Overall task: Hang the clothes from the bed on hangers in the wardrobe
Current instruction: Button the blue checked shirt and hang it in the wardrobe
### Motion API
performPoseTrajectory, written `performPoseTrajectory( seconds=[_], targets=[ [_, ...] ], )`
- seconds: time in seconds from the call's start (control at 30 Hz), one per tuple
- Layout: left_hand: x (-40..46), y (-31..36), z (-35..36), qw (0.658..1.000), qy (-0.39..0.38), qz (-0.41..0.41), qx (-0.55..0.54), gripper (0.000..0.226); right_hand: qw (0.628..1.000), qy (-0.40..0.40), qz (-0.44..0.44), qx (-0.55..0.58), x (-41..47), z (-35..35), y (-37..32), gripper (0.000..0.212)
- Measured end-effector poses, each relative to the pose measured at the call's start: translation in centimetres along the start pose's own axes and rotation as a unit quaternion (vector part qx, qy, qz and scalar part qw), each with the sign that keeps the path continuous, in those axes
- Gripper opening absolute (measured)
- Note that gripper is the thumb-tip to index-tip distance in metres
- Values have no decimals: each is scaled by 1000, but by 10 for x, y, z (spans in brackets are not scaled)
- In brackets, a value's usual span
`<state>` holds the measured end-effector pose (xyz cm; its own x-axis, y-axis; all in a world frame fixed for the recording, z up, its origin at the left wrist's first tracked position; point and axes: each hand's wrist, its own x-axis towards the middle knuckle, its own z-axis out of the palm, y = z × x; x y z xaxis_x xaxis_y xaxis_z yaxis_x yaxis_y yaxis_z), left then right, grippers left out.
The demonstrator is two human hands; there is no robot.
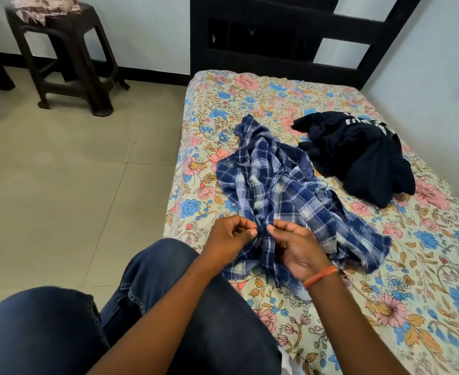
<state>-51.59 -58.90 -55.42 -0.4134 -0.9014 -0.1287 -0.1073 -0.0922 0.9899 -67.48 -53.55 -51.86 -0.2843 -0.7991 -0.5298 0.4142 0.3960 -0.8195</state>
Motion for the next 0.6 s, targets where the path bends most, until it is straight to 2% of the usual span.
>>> performPoseTrajectory(
  seconds=[0.07, 0.27, 0.43, 0.47, 0.53, 0.6],
  targets=[
    [-2, 0, -2, 1000, 4, -11, -14, 11, 1000, 19, -2, 19, -2, 5, 7, 15],
    [-1, 1, 4, 998, 23, -21, -58, 9, 999, 11, 17, 37, 4, 1, 23, 14],
    [4, -2, 5, 998, 25, -13, -47, 11, 992, -28, 22, 119, 5, -2, 27, 41],
    [4, -3, 4, 999, 24, -9, -40, 11, 992, -28, 17, 120, 2, 1, 28, 41],
    [4, -4, 4, 1000, 20, 4, -8, 13, 993, -2, -15, 121, -1, 6, 31, 35],
    [3, -3, 6, 999, 20, 16, 25, 14, 991, 63, -87, 83, -7, 11, 34, 28]
  ],
)
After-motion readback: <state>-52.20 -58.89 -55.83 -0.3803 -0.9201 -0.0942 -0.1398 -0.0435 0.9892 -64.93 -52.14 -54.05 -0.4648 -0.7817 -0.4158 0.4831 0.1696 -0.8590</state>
